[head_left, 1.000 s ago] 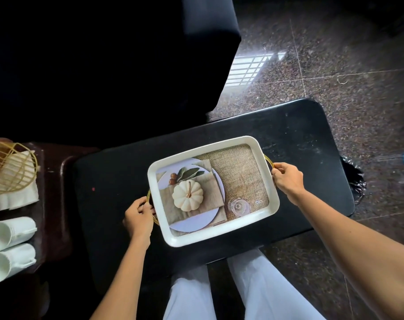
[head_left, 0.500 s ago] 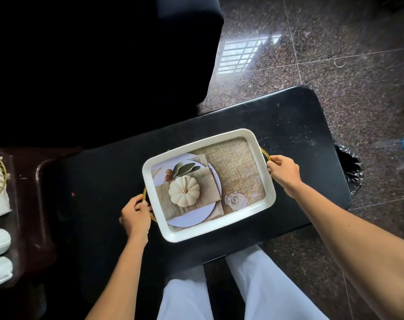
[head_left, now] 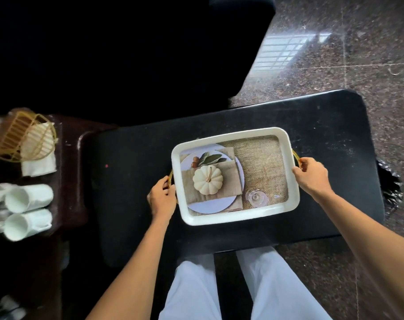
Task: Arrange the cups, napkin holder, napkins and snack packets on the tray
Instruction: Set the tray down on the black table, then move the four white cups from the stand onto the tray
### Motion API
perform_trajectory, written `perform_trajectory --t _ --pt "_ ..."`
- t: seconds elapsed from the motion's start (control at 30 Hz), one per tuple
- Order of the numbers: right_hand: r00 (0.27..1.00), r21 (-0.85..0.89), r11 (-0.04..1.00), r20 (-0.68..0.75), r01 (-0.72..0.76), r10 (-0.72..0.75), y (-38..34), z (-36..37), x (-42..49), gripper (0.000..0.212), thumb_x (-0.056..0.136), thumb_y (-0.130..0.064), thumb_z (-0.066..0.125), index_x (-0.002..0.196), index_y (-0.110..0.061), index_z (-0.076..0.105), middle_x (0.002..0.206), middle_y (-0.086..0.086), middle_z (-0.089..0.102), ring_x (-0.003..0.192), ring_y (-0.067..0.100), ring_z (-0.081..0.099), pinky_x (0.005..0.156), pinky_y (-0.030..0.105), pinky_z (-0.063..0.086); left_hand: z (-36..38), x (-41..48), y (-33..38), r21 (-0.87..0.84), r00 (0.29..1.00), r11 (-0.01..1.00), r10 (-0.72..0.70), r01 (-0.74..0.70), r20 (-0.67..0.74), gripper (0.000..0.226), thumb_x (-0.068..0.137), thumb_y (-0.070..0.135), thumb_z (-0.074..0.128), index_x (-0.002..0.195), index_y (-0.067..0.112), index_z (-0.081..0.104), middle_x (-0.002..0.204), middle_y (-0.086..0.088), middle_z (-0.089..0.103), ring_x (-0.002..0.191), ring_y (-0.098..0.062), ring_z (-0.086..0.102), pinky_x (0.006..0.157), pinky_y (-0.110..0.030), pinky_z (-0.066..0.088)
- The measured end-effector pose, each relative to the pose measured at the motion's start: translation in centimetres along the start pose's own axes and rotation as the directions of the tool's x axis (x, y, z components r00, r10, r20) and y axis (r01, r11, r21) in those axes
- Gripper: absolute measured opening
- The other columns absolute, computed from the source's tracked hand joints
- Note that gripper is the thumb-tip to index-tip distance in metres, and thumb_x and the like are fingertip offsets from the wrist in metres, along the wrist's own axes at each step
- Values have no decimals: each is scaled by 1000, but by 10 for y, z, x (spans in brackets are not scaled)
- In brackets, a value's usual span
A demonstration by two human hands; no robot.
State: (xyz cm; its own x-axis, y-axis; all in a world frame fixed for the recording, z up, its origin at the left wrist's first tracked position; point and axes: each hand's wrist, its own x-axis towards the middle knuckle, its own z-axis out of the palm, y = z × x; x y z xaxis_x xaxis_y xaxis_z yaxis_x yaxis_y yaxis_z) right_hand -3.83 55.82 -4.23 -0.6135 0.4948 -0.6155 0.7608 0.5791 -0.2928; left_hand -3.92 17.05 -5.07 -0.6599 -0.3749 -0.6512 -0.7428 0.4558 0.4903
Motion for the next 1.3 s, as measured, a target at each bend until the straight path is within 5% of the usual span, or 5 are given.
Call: perform_trajectory --t 0.37,0.63,0.73,0.87,1.3 --pt "854 -410 752 183 517 -487 -54 6 -78 65 96 -27 61 149 -1 36 154 23 35 144 39 30 118 50 32 -21 -85 -31 496 951 831 308 -251 -35 60 100 26 57 155 13 36 159 -14 41 150 -33 33 119 -48 35" --pt "688 -537 471 334 700 -644 -87 31 -166 77 95 -63 0 159 -21 -8 167 7 -14 155 27 -10 123 50 18 -52 -149 -37 550 909 819 343 -166 -235 62 92 32 70 147 10 51 150 -18 53 142 -39 47 111 -61 40" --pt "629 -530 409 341 743 -699 -109 44 -195 95 86 -65 -23 159 -18 14 167 11 7 154 33 7 119 54 24 -73 -157 -44 507 910 853 301 -123 -285 59 97 43 50 146 11 52 150 -17 54 141 -38 48 111 -60 41" --pt "509 -467 309 400 829 -762 -139 69 -236 89 97 -60 -6 146 -11 49 156 16 40 144 38 39 105 61 43 -116 -154 -69 440 894 896 248 -65 -372 59 97 44 45 145 11 53 150 -17 53 141 -39 49 109 -61 41" --pt "365 -391 218 354 894 -861 -270 252 -326 67 96 -46 55 152 -11 39 162 14 30 151 31 26 113 48 40 -275 -55 -186 229 886 972 154 -56 -437 57 100 26 59 152 9 42 160 -18 39 149 -37 36 119 -54 31"
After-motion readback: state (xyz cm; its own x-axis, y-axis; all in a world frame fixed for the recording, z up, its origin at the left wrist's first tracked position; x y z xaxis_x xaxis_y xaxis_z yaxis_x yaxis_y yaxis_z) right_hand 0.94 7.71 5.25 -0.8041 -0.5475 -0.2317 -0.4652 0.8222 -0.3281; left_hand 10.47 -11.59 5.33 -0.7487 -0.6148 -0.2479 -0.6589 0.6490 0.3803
